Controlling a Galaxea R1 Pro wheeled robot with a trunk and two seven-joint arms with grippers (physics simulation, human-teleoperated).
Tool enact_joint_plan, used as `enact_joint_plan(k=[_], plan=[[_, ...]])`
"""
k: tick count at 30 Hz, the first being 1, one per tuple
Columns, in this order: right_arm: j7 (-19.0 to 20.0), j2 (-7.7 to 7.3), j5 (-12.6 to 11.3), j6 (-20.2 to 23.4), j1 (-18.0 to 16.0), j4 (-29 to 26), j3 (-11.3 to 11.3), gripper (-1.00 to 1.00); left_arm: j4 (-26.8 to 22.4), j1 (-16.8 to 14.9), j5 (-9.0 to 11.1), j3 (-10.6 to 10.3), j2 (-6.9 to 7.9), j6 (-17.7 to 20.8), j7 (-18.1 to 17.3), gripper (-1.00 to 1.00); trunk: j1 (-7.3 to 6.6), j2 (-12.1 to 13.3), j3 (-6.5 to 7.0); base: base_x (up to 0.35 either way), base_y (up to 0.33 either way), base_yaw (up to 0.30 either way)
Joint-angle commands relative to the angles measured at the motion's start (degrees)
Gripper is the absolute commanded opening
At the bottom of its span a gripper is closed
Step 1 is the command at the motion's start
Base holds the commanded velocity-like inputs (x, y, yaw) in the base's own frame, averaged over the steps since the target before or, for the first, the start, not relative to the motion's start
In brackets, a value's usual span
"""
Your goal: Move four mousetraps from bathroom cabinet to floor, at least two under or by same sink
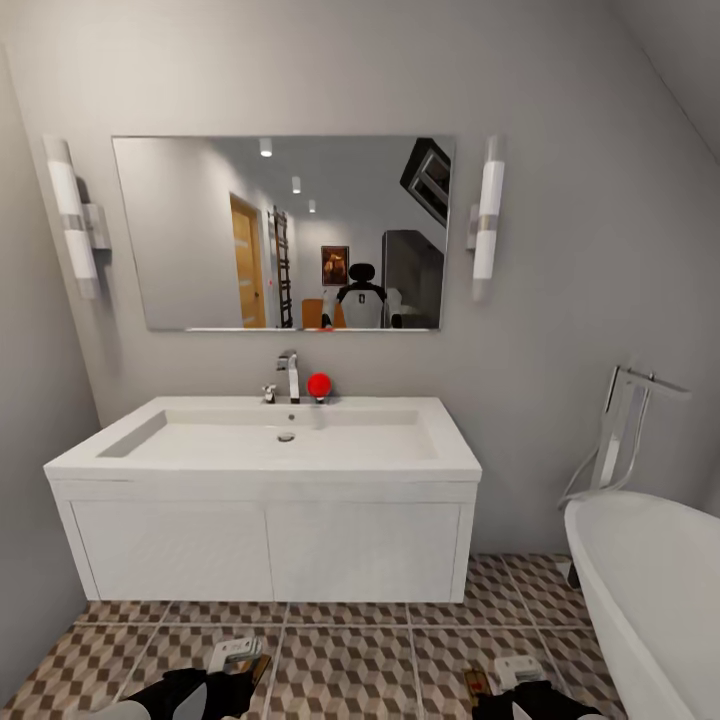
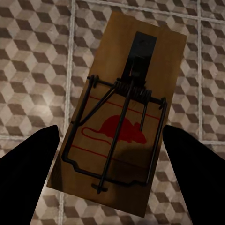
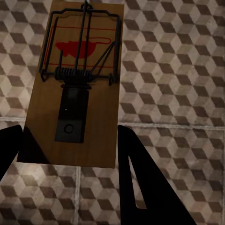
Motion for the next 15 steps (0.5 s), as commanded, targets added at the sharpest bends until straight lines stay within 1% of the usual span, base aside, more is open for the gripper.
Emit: enact_joint_plan(k=[1,15], plan=[[0.1,0.01,0.4,0.3,0.0,-0.1,-0.5,-1.00,-0.1,0.0,-0.3,0.5,0.03,0.3,-0.2,-1.00,0.22,-0.4,-0.25,0.000,0.000,0.000],[0.0,0.02,0.4,0.2,0.0,0.0,-0.5,-1.00,-0.1,0.0,-0.3,0.6,0.09,0.3,-0.2,-1.00,3.30,-6.1,-2.76,0.000,0.000,0.000]])
